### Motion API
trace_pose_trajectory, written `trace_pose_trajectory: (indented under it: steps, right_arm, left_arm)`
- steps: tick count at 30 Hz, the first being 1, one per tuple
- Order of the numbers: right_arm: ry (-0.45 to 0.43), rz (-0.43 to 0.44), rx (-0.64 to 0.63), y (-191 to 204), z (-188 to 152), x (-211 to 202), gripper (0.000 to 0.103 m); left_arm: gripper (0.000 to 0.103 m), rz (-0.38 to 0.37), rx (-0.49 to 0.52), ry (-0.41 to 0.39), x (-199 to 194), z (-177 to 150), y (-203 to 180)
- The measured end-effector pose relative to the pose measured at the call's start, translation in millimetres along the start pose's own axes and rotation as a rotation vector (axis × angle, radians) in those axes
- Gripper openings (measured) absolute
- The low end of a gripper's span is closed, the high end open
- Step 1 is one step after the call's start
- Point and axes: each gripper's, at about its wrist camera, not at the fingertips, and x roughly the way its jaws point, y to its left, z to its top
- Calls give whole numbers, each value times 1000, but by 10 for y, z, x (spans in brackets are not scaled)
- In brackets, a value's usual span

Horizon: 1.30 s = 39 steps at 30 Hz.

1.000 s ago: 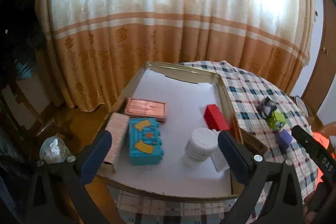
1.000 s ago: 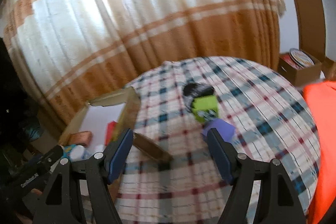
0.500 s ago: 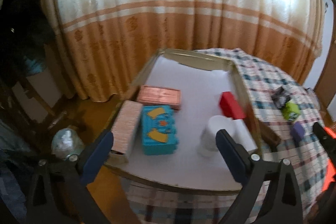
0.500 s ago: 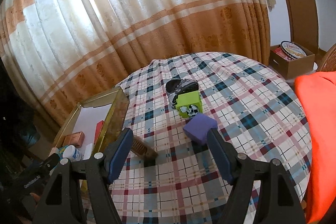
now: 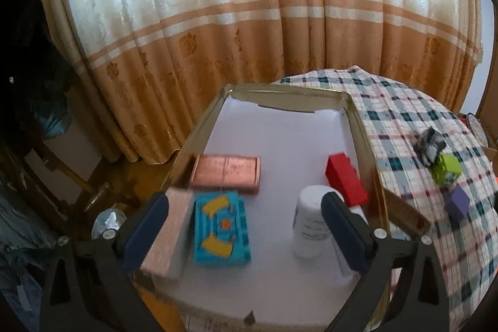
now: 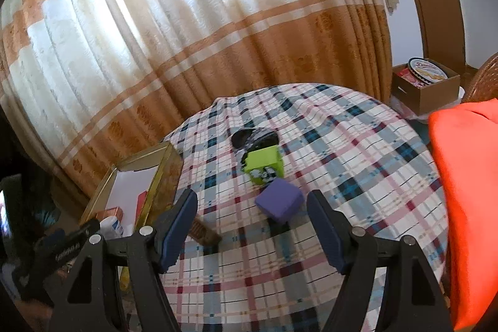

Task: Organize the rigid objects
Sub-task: 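Move the right gripper to the purple cube and close on it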

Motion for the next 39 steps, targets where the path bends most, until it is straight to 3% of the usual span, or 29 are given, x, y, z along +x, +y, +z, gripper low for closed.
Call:
trace_pose_trajectory:
  steps: [3, 8, 14, 20, 35, 39]
  right_arm:
    - [-2, -15, 12, -84, 28, -15, 75]
    - [7, -44, 21, -230, 48, -7, 75]
    - [33, -59, 18, -353, 64, 44, 75]
    - [59, -53, -46, -319, 77, 119, 75]
    - [220, 17, -282, -61, 132, 655, 74]
    - [282, 28, -305, -45, 126, 816, 66]
  left_arm:
    - [99, 35, 13, 14, 137, 83, -57]
    - [99, 9, -21, -1, 122, 142, -71]
    - [99, -107, -44, -57, -123, 163, -208]
    - [99, -201, 8, -69, -328, 66, -473]
    - [99, -187, -84, 23, -416, -168, -549]
    - [99, -169, -97, 26, -438, -212, -589]
